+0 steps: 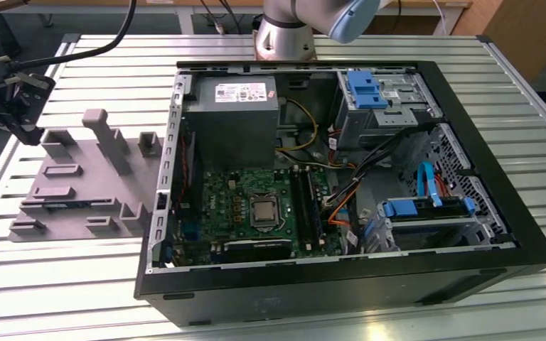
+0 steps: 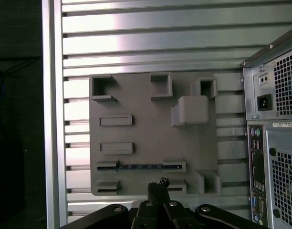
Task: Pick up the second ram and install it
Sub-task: 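Pick up the second ram and move it above second insertion slot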
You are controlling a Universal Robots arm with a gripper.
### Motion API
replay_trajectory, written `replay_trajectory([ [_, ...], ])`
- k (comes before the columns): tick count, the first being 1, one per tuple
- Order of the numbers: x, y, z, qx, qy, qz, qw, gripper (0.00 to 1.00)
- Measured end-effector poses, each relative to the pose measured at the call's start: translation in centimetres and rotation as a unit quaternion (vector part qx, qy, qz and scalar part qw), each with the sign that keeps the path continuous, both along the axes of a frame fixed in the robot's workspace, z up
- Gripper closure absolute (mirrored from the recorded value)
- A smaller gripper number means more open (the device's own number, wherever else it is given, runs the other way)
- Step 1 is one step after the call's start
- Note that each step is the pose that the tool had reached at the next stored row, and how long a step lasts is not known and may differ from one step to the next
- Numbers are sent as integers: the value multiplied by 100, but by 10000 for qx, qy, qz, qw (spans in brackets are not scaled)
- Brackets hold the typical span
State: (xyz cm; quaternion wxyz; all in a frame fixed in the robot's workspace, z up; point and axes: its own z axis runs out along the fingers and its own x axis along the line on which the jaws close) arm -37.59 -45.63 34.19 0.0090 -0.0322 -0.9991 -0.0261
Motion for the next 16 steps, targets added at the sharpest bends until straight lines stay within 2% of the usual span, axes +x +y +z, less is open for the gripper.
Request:
replay_trajectory([
  [9, -3, 0, 0, 0, 0, 11, 10000, 89],
  [13, -4, 0, -2, 0, 0, 295, 9996, 89],
  [16, -4, 0, -5, -1, 1, 565, 9984, 89],
])
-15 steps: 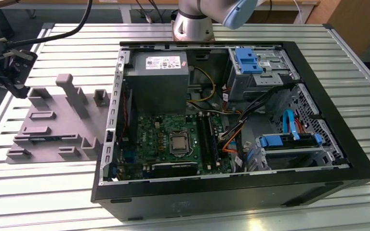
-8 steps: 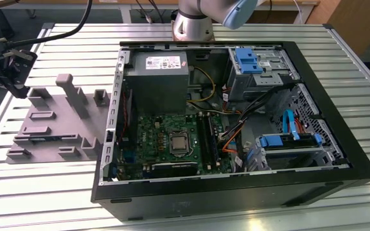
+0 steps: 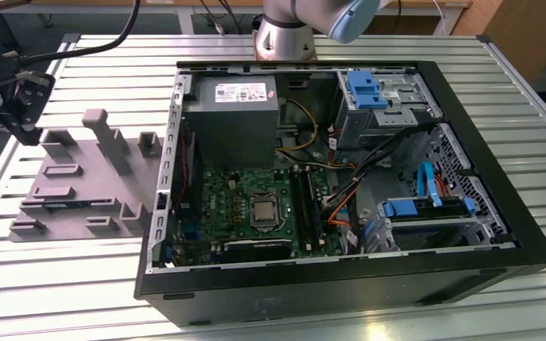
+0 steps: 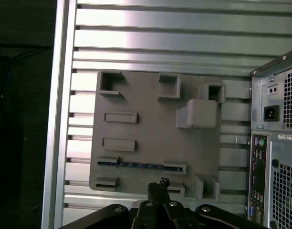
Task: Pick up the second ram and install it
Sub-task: 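Pick up the second ram and move it above second insertion slot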
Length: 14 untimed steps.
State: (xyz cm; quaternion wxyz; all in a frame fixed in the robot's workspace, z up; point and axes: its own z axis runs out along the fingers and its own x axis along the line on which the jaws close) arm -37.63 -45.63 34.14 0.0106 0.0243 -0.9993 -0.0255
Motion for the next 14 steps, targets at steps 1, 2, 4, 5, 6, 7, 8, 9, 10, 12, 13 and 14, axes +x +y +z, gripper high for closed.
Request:
replay_trajectory([
  [1, 0, 0, -1, 0, 0, 91, 10000, 89],
  [2, 0, 0, -2, 0, 0, 180, 9998, 89],
  [4, 0, 0, -4, 0, 0, 368, 9993, 89],
  [5, 0, 0, -4, 0, 0, 455, 9990, 89],
  [6, 0, 0, -5, 0, 0, 548, 9985, 89],
  [7, 0, 0, -5, 0, 0, 634, 9980, 89],
  [8, 0, 0, -6, 0, 0, 725, 9974, 89],
  [9, 0, 0, -6, 0, 0, 817, 9967, 89],
  [10, 0, 0, -7, 0, 0, 907, 9959, 89],
  [12, 0, 0, -8, 0, 0, 1091, 9940, 89],
  [13, 0, 0, -9, 0, -1, 1181, 9930, 89],
  [14, 0, 0, -9, 0, 0, 1270, 9919, 89],
])
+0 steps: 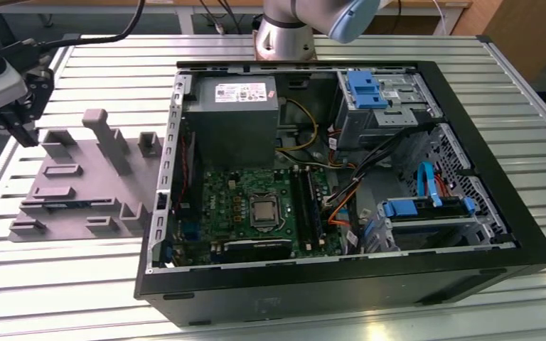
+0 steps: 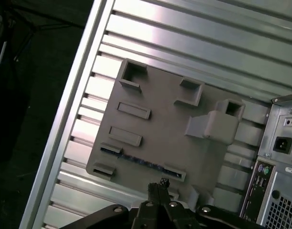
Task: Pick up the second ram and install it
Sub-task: 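Pick up the second ram and move it above second insertion slot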
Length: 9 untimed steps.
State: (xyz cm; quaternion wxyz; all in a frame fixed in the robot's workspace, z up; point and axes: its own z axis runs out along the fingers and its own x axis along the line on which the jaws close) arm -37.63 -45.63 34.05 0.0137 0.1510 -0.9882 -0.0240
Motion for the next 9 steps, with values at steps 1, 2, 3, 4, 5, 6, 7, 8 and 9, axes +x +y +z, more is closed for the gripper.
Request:
replay_trajectory([
  [1, 0, 0, 0, 0, 0, 90, 10000, 89],
  [2, 0, 0, 0, 0, 1, 180, 9998, 89],
  [3, 0, 0, 0, 0, 1, 255, 9997, 89],
  [4, 0, 0, 0, 0, 0, 334, 9994, 89],
  [5, 0, 0, 0, 0, 0, 408, 9992, 89],
  [6, 0, 0, -1, 0, 0, 483, 9988, 89],
  [7, 0, 0, -1, 0, 0, 560, 9984, 89],
  [8, 0, 0, -1, 0, 0, 636, 9980, 89],
  [9, 0, 0, -1, 0, 0, 709, 9975, 89],
])
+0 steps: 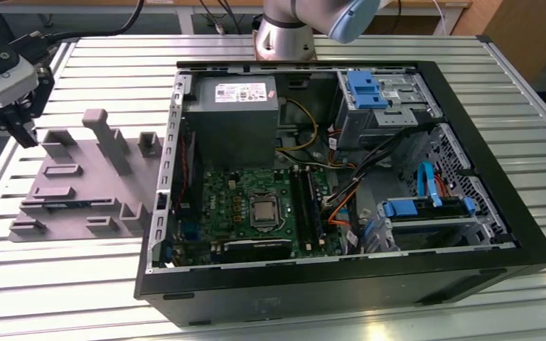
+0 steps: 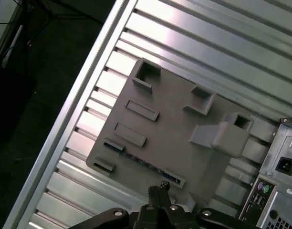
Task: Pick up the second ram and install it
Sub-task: 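Pick up the second ram and move it above second insertion slot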
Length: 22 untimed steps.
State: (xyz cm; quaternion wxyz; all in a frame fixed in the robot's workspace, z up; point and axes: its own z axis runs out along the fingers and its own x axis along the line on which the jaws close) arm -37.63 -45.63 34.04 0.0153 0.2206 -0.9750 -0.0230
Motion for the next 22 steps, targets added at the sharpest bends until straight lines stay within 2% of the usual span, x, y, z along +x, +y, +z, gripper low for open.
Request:
replay_trajectory([
  [4, 0, 0, -1, 0, 0, 329, 9995, 89],
  [9, -1, 0, -2, 0, 0, 745, 9972, 89],
  [15, -18, 0, -2, 0, -4, 925, 9957, 89],
  [19, -20, 0, -3, 0, -7, 1170, 9931, 89],
  [22, -20, 0, -5, 0, -7, 1429, 9897, 89],
])
